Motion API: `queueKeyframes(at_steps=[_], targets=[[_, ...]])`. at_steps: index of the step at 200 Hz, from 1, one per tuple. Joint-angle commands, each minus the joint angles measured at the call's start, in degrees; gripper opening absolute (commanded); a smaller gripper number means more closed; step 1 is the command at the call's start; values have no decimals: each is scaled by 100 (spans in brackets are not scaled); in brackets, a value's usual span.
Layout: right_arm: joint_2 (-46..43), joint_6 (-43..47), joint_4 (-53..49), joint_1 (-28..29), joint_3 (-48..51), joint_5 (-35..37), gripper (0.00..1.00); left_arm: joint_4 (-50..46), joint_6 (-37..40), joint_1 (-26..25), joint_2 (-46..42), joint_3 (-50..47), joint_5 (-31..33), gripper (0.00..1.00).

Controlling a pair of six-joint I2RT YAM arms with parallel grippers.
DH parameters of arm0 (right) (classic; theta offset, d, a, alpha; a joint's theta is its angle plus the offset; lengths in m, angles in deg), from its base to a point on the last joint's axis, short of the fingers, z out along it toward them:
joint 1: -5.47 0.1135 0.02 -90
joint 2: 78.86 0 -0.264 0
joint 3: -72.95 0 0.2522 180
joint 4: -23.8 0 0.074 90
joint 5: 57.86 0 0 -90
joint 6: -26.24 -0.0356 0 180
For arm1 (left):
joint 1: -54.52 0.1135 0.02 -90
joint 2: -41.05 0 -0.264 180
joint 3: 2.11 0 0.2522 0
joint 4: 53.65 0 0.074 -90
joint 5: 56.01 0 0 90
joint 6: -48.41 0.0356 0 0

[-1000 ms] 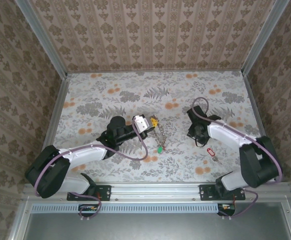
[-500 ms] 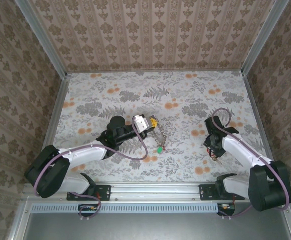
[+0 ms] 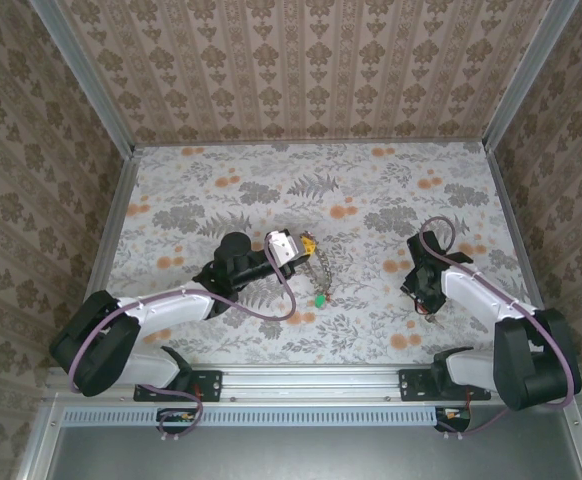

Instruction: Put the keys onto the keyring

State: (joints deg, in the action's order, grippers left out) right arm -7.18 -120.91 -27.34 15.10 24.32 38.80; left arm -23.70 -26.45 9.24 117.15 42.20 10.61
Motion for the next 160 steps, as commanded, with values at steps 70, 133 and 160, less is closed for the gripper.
queueKeyframes(at_steps=[70,133,160], targets=[[618,211,378,86,-192,-374,44,210,-81,15,-148,179,-116,0],[1572,265,948,696,-848,-824,43,174,-76,6,-157,206,-111,0],[2103,300,1159,815,-1285,-1124,42,64,-57,6,-222,226,-106,0]])
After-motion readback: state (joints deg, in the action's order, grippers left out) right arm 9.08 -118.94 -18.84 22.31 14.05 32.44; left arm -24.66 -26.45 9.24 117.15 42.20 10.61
